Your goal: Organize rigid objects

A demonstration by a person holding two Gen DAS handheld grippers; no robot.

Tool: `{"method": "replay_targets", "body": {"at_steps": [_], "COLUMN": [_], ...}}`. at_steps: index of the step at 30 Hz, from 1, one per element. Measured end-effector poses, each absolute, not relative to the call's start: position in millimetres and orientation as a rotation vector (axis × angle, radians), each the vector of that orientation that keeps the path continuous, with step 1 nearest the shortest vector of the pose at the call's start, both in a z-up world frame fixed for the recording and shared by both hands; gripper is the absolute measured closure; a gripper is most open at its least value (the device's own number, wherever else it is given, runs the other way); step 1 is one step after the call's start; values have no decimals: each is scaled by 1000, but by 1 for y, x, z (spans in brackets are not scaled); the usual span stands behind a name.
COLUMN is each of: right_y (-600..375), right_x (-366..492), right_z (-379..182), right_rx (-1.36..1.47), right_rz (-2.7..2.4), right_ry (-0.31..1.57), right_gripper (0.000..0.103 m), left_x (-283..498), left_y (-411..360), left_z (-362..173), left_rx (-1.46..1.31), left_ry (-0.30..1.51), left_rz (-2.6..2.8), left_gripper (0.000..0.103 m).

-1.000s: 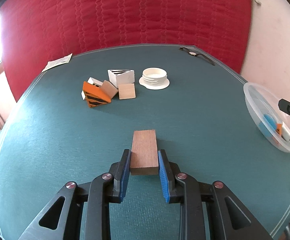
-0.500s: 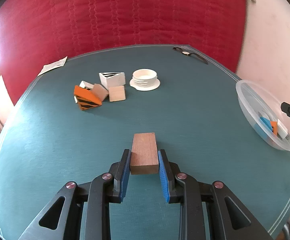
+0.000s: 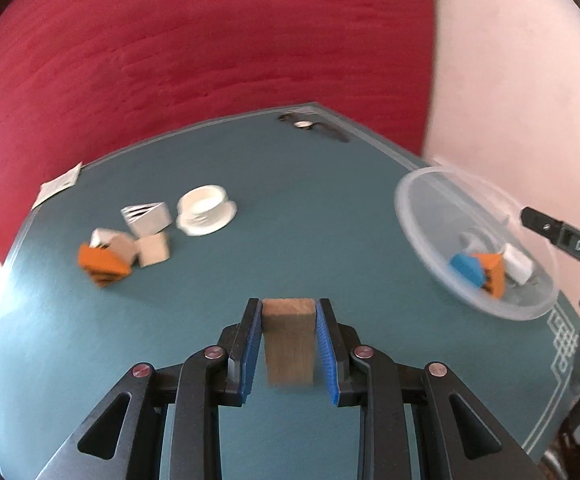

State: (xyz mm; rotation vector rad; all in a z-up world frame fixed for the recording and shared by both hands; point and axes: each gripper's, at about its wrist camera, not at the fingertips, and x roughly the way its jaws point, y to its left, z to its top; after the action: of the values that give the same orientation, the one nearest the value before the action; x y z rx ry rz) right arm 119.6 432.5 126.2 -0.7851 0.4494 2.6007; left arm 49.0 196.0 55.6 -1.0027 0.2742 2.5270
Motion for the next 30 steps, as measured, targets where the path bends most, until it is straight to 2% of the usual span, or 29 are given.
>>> {"method": "replay_targets", "body": {"at_steps": [10, 30], "right_y": [437, 446], "right_x": [123, 131], "right_z": [124, 128], "right_rx": [-760, -711], "right_rz": [2601, 2620], "right_ry": [452, 489], "right_gripper": [35, 35], "left_x": [48, 40], "left_y": [244, 293], "left_z": [69, 99], "left_rx": [-918, -836], "left_ry": [307, 279], "left_rz": [2440, 2351], "left_gripper": [75, 75]}}
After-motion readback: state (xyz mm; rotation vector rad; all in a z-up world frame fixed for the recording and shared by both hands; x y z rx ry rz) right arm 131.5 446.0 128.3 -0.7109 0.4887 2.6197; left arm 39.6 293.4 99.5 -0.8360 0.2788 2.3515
